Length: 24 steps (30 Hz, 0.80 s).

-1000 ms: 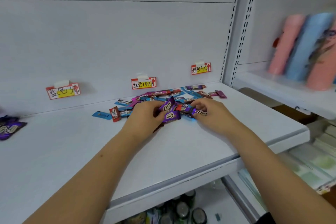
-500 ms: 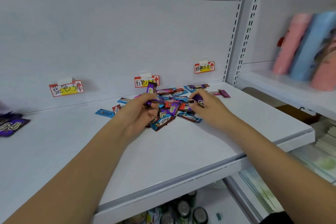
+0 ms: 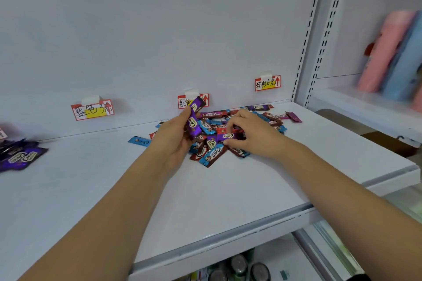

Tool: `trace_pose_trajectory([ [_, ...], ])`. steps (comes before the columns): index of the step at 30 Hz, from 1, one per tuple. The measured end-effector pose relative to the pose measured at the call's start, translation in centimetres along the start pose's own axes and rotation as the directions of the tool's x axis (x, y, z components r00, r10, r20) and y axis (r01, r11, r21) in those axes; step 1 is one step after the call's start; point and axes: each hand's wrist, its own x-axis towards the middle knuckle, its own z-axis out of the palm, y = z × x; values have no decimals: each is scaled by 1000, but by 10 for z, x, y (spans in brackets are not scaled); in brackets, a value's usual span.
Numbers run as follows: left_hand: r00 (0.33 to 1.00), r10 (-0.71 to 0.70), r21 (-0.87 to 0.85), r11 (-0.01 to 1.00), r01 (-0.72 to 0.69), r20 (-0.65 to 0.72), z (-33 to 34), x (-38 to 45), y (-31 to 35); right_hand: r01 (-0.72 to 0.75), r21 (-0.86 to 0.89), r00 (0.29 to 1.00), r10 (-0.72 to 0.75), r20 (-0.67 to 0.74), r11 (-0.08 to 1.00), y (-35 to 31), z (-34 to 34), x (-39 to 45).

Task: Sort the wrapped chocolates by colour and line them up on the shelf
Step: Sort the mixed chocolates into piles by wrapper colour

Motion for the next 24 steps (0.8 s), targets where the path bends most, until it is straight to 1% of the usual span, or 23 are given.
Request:
trace_pose_trajectory([
  [3, 999, -35, -44, 998, 35, -6, 1, -3, 0, -31, 123, 981, 54, -185, 992, 0, -1, -4],
  [5, 998, -55, -19, 998, 55, -22, 1, -5, 1, -79, 198, 963, 126, -237, 977, 2, -4, -4],
  [8, 998, -60, 1, 998, 60, -8, 1, -7, 2, -146, 280, 947, 216, -239, 949, 5, -7, -6],
  [11, 1000, -27, 25, 999, 27, 1, -2, -7, 3, -201, 363, 927, 297, -231, 910, 7, -8, -5],
  [15, 998, 61, 234, 971, -54, -23, -7, -6, 3, -230, 377, 932, 315, -181, 897, 11, -9, -5],
  [18, 992, 107, 370, 926, -75, -67, -7, -7, 4, -232, 284, 944, 286, -166, 930, 15, -7, -6],
  [20, 987, 144, 449, 888, -98, -69, -5, -8, 3, -250, 188, 953, 276, -127, 950, 16, -5, -8],
  [21, 982, 181, 514, 849, -125, -61, -4, -9, 1, -255, 133, 958, 268, -97, 958, 16, -3, -9],
  [22, 972, 231, 593, 788, -165, -37, -3, -10, 0, -256, 89, 962, 263, -73, 962, 16, -2, -10],
  [24, 944, 323, 733, 624, -270, 73, -2, -13, -4, -233, 64, 969, 237, -63, 970, 15, -2, -10],
])
